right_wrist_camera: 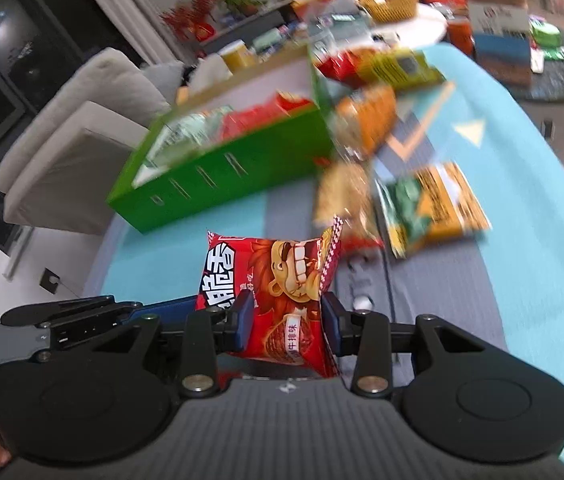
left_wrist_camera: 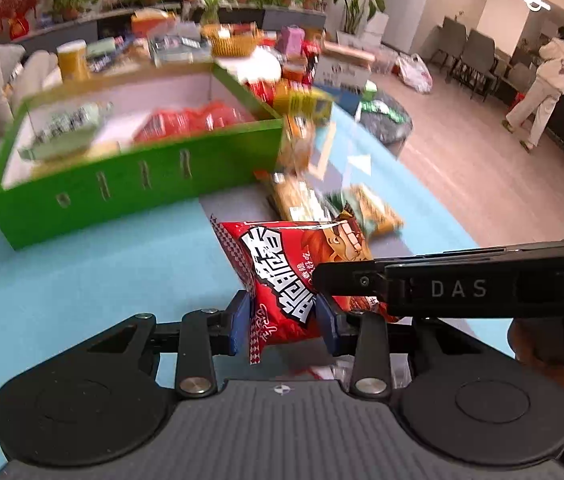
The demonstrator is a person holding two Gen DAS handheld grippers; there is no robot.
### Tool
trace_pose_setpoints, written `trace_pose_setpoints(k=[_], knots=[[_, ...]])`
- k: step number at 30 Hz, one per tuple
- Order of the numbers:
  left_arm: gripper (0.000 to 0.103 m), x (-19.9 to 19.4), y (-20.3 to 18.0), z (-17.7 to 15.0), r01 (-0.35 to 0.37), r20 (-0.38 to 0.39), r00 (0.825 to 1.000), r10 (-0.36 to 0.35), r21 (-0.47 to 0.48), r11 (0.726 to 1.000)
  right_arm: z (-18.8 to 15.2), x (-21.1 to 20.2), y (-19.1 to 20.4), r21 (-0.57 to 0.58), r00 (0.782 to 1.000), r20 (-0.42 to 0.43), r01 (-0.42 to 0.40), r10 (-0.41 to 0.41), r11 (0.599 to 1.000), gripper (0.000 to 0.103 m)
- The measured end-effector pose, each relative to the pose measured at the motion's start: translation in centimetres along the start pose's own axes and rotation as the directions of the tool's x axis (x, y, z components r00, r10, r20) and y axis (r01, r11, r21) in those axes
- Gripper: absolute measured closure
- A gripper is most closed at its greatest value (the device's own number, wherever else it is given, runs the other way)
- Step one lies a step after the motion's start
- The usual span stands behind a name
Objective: Organize snacks
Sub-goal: 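Lift the red chip bag with both tools and carry it over the green box, then lower the red chip bag into the green box and open both tools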
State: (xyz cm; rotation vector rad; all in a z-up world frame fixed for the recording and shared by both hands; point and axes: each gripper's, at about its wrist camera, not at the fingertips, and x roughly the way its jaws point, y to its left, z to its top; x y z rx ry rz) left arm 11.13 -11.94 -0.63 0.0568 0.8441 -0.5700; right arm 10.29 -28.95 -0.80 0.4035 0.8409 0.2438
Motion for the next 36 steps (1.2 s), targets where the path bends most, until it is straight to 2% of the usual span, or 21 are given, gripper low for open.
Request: trace_pose_setpoints(k=[4, 10, 15, 27, 36], knots=[[0.069, -2.0, 0.6, 2.1, -0.041, 0.075, 0.996, 0.040, 0.019, 0.999, 2.8, -0.5, 1.9, -0.061, 0.998, 0.046, -0.034, 0.037, 0.998, 0.048], [0.069, -3.9, 2.8, 6.6, -0.112, 0.171, 0.979, 0.112, -0.011, 0.994, 8.3, 0.5, 4.9, -0.148, 0.992, 0.090, -0.073, 0.087, 0.986, 0.048], [0.069, -3.6, 5.0, 9.5, -0.146, 0.192, 0.969, 0.157, -0.067, 0.987, 11.6, 2.7, 5.8, -0.163, 0.988, 0.100, -0.103, 0.121, 0.981, 0.048], [0.069, 1.8, 8.1, 13.1, -0.227, 0.135, 0.962, 0.237, -0.083, 0.970, 14.8, 7.9, 4.7, -0.147, 0.989, 0.069, -0.123, 0.134, 0.981, 0.048], [0.069, 5.9, 9.6, 15.5, -0.282, 0.082, 0.955, 0.284, -0.032, 0.959, 16.4, 11.4, 3.1, -0.095, 0.986, 0.063, -0.147, 0.153, 0.985, 0.048]])
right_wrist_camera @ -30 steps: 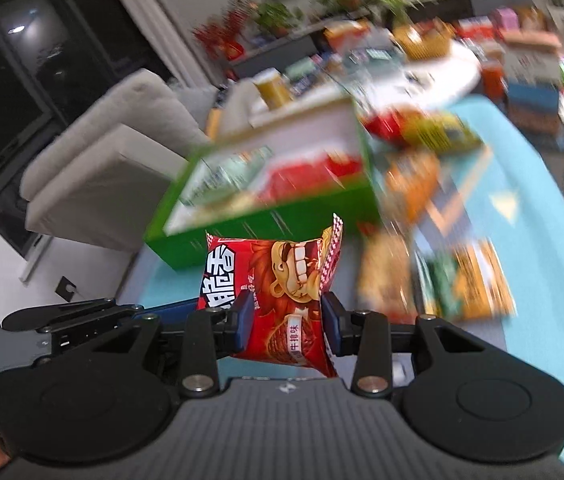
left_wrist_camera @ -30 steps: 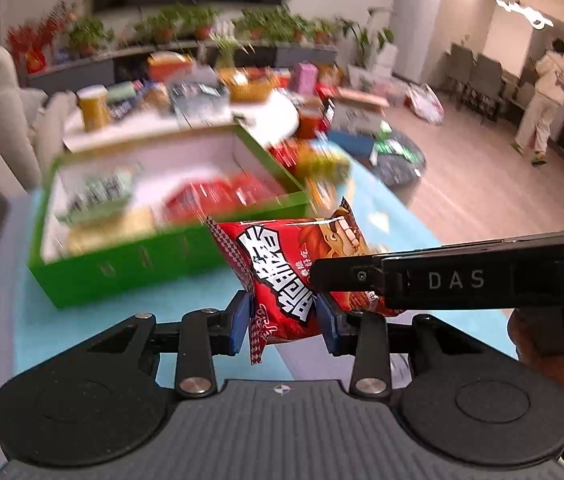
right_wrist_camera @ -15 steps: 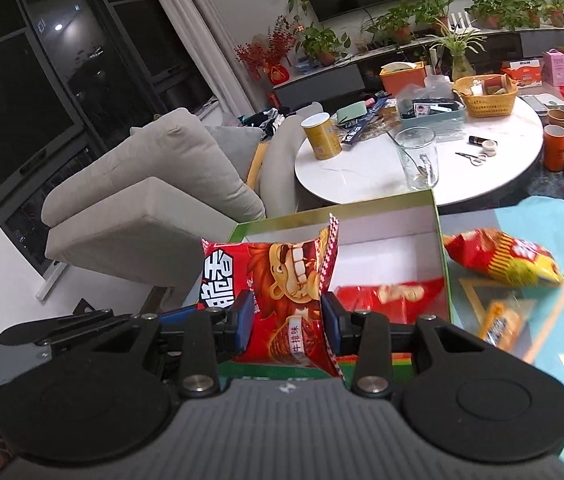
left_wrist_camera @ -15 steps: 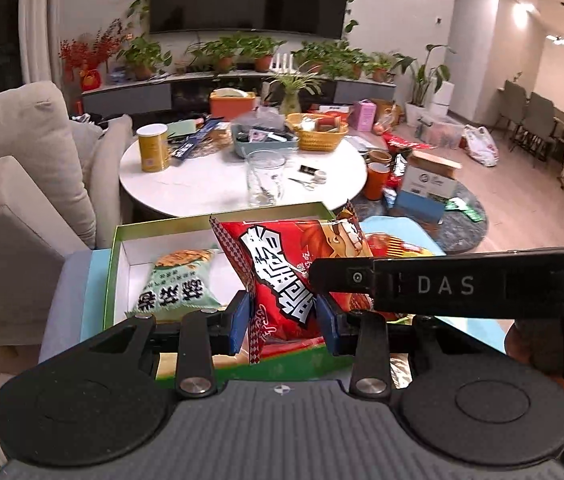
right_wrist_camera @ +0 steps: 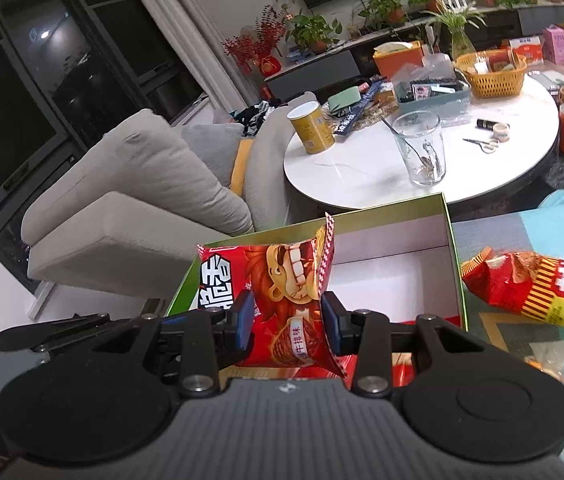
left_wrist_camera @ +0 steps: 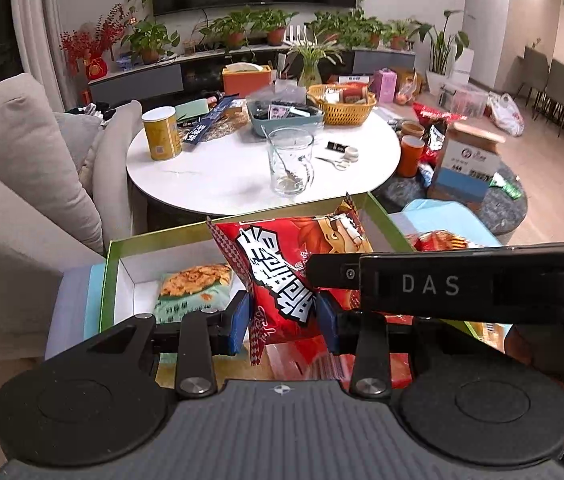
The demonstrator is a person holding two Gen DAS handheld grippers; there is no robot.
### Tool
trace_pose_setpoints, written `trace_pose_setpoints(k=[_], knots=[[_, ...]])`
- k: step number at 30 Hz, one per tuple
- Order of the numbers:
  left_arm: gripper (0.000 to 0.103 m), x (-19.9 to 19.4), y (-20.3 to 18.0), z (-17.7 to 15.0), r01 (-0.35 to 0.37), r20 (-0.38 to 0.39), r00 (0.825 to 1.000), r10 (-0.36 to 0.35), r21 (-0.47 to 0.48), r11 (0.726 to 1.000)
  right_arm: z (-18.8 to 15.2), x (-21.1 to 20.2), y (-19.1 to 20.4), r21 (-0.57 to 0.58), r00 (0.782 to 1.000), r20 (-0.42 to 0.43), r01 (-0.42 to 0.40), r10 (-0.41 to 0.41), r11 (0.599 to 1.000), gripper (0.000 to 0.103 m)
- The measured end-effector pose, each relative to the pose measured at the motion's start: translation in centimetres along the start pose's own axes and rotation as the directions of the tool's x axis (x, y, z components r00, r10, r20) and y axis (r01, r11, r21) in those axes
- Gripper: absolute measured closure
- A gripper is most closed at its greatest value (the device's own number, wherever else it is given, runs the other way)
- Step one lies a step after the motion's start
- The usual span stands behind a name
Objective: Organize snacks
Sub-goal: 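Lower the red chip bag into the green box and open both tools, then move both tools back from the box to the snack pile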
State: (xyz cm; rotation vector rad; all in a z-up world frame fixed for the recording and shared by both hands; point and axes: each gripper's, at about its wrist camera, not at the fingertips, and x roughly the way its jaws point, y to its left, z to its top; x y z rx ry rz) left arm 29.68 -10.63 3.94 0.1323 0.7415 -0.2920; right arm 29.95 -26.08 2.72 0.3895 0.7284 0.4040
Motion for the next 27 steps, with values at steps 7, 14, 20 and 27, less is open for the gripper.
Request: trace_pose_setpoints(k=[7, 14, 20, 27], knots=[[0.069, 2.5, 0.2, 0.4, -0.032, -0.038, 0.999, 0.033, 0.019, 0.999, 0.4, 2.1, -0.7, 0.017, 1.000, -0.026, 0.005, -0.005, 1.000, 0.048], [0.069, 4.1, 0.2, 0.6, -0.056, -0.067, 0.996, 0.058, 0.030, 0.998, 0.5, 3.3, -1.5, 0.035, 0.999, -0.049, 0.005, -0.003, 0.999, 0.048], [0.066, 5.0, -0.8, 0.7, -0.145, -0.105, 0.982, 0.155, 0.093, 0.985, 0.6, 3.9, -1.7, 0.046, 0.998, -0.054, 0.031, -0.029, 0.998, 0.047], [0.066, 6.1, -0.6, 0.6, -0.230, -0.160, 0.957, 0.243, 0.095, 0.969, 0.6, 2.6, -1.9, 0.038, 0.998, -0.036, 0.045, -0.044, 0.998, 0.047]])
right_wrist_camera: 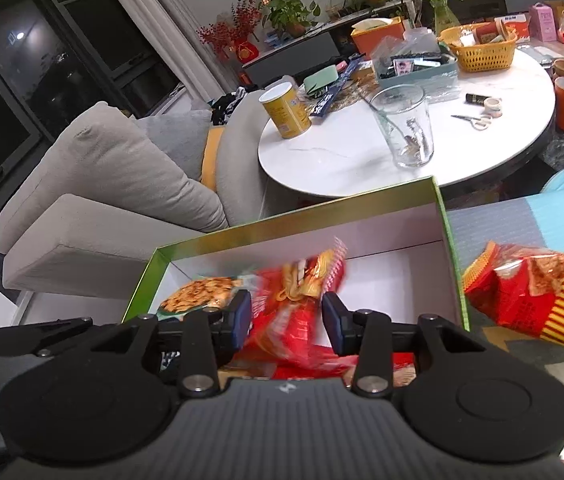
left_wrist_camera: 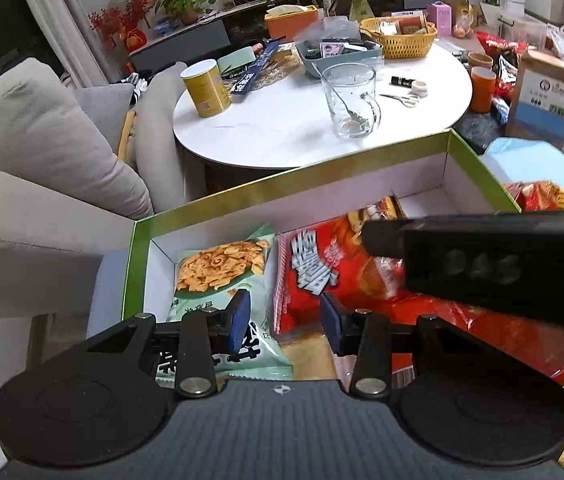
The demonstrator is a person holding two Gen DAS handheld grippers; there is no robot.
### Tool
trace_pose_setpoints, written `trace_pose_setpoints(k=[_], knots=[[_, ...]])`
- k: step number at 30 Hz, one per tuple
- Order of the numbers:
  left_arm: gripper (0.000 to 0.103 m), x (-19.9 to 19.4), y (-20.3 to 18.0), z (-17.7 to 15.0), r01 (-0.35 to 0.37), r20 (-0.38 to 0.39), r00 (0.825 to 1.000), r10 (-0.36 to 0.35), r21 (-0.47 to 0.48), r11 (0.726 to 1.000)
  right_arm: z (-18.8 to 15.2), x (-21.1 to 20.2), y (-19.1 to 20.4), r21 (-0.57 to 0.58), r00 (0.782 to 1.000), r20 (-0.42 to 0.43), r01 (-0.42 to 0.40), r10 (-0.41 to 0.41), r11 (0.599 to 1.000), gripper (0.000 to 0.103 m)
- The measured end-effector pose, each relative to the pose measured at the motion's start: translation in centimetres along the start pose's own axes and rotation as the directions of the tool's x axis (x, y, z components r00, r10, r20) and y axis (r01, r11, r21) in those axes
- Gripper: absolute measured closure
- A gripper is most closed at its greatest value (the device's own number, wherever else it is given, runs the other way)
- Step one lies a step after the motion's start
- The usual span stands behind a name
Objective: Organize snacks
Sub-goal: 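Move both tools back from the box to the snack pile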
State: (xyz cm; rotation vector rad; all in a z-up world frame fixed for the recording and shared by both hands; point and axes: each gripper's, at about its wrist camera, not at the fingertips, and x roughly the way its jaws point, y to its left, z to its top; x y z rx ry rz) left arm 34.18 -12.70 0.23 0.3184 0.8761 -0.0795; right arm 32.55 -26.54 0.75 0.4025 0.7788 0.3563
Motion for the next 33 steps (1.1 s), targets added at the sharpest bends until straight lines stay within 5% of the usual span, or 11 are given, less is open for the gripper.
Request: trace_pose_setpoints(k=[15, 22, 27, 33], knots=[[0.066, -1.6, -0.6, -0.2, -0.010, 0.007, 1.000, 0.010, 0.000, 1.000, 1.5, -4.0, -1.1, -0.044, 0.996, 0.077, 0.044, -0.041, 0.998, 0.044], [0.066, -3.3, -0.4, -1.4, -0.037, 0.043, 0.998, 0.036, 0.016, 0.999, 3.9, -6.1, -5.2, 0.027, 0.973, 0.151, 0.171, -0.173, 0.985, 0.044], [0.066, -3.8, 0.5, -2.0, -0.023, 0.045, 0.999, 0.023, 0.000, 1.000, 4.5, -3.7, -9.5, 0.132, 0.950, 0.093, 0.285, -0.299, 0.949, 0.043], [0.066, -4.0, 0.3, -2.3, -0.003, 0.047, 0.999, 0.002, 0.008, 1.000, 2.9, -0.6, -12.4, 0.162, 0.944, -0.022, 0.328, -0.329, 0.931, 0.043]])
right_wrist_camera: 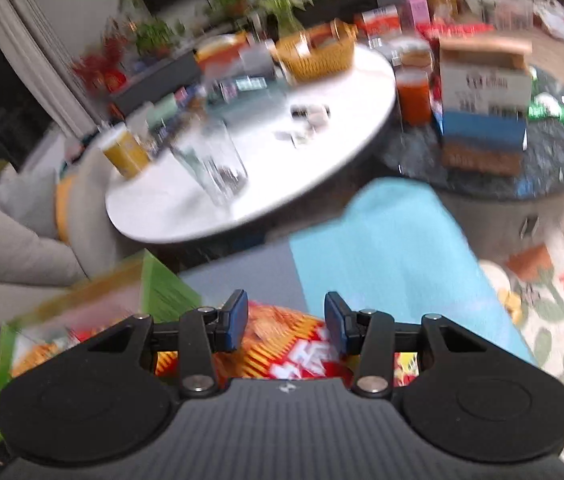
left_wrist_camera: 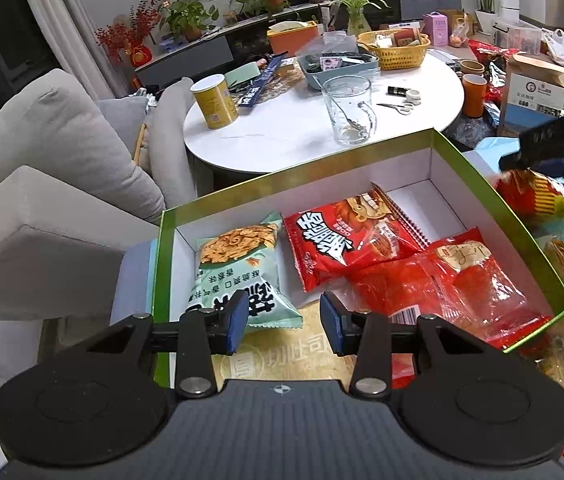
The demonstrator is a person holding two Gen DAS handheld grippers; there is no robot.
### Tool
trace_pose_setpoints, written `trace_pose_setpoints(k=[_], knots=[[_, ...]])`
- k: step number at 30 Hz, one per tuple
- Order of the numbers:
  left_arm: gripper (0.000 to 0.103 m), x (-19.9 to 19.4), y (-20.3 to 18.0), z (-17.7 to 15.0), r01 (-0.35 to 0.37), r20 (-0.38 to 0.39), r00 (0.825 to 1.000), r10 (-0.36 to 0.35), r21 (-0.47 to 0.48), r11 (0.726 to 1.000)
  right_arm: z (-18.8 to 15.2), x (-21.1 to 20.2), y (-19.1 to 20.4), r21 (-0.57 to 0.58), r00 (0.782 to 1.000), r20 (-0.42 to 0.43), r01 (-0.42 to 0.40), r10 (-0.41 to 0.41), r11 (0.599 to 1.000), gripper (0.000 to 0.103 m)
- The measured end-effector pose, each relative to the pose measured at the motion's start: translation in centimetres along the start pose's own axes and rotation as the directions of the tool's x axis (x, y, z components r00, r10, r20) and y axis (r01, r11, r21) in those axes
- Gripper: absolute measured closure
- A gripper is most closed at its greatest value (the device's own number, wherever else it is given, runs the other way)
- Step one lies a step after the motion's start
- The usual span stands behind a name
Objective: Organize snacks
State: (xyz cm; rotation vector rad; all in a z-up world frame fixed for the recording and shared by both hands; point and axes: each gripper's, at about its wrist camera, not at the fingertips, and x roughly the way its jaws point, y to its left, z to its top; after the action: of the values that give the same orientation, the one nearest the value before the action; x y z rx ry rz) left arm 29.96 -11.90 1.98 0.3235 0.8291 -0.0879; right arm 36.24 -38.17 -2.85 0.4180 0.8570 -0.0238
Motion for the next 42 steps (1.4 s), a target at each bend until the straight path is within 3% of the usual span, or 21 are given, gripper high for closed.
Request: trace_pose_setpoints(k=[7, 12, 14, 17, 18, 20, 22, 26, 30, 35, 37, 40, 42], knots=[[0.066, -1.3, -0.3, -1.0, 0.052, 0.017, 0.999, -0.052, -0.034, 0.998, -4.8, -3.5, 0.0, -0.115, 0.995, -0.088, -0.049, 0.039, 0.992, 0.042], [0.065, -3.5, -1.0, -3.2, 0.098, 0.021, 0.995, -0.097, -0.044, 0.994, -9.7, -7.3, -0.6, -0.047, 0.982, -0.138, -0.133, 0.126, 0.990, 0.040], [0.065, -4.7, -1.4, -4.5, 0.107, 0.012, 0.994, -0.107, -0.040, 0.993, -11.4, -8.5, -0.2, -0.010, 0.961, -0.180, -0.216, 0.211, 0.976, 0.040], [0.065, -6.6, -1.8, -6.1, 0.151, 0.004, 0.988, -0.151, -0.045, 0.987, -13.2, -9.8, 0.6, 0.011, 0.893, -0.271, -0.370, 0.359, 0.929, 0.040], [0.064, -7.4, -1.9, -6.8, 0.178, 0.004, 0.984, -0.178, -0.044, 0.983, -13.4, -10.4, 0.8, 0.006, 0.886, -0.271, -0.389, 0.376, 0.921, 0.040], [0.059, -8.3, -2.3, -7.5, 0.216, 0.000, 0.976, -0.216, -0.034, 0.976, -13.0, -11.9, 0.8, -0.036, 0.912, -0.224, -0.359, 0.343, 0.933, 0.039], [0.057, -8.9, -3.1, -8.2, 0.251, -0.005, 0.968, -0.251, -0.025, 0.968, -12.5, -13.1, 0.5, -0.060, 0.939, -0.179, -0.307, 0.292, 0.950, 0.031], [0.057, -8.9, -4.9, -8.4, 0.309, -0.007, 0.951, -0.309, -0.019, 0.951, -13.0, -15.0, -0.8, -0.083, 0.956, -0.168, -0.256, 0.239, 0.963, 0.030], [0.057, -8.0, -6.2, -7.5, 0.361, -0.022, 0.932, -0.363, -0.068, 0.930, -14.4, -15.6, -2.7, -0.058, 0.963, -0.178, -0.216, 0.203, 0.975, 0.029], [0.057, -6.5, -7.6, -6.7, 0.349, -0.039, 0.935, -0.354, -0.099, 0.932, -15.4, -15.3, -3.5, -0.016, 0.965, -0.184, -0.190, 0.184, 0.982, 0.023], [0.057, -5.7, -8.2, -6.9, 0.364, -0.083, 0.925, -0.371, -0.092, 0.927, -15.6, -15.1, -3.2, -0.016, 0.960, -0.195, -0.207, 0.200, 0.978, 0.022], [0.057, -5.5, -9.0, -8.0, 0.334, -0.110, 0.935, -0.338, -0.051, 0.941, -15.7, -14.6, -2.8, -0.024, 0.947, -0.232, -0.236, 0.224, 0.971, 0.022], [0.057, -5.5, -9.1, -8.6, 0.341, -0.144, 0.929, -0.341, -0.024, 0.940, -16.2, -14.3, -2.6, -0.040, 0.938, -0.259, -0.248, 0.229, 0.968, 0.020]])
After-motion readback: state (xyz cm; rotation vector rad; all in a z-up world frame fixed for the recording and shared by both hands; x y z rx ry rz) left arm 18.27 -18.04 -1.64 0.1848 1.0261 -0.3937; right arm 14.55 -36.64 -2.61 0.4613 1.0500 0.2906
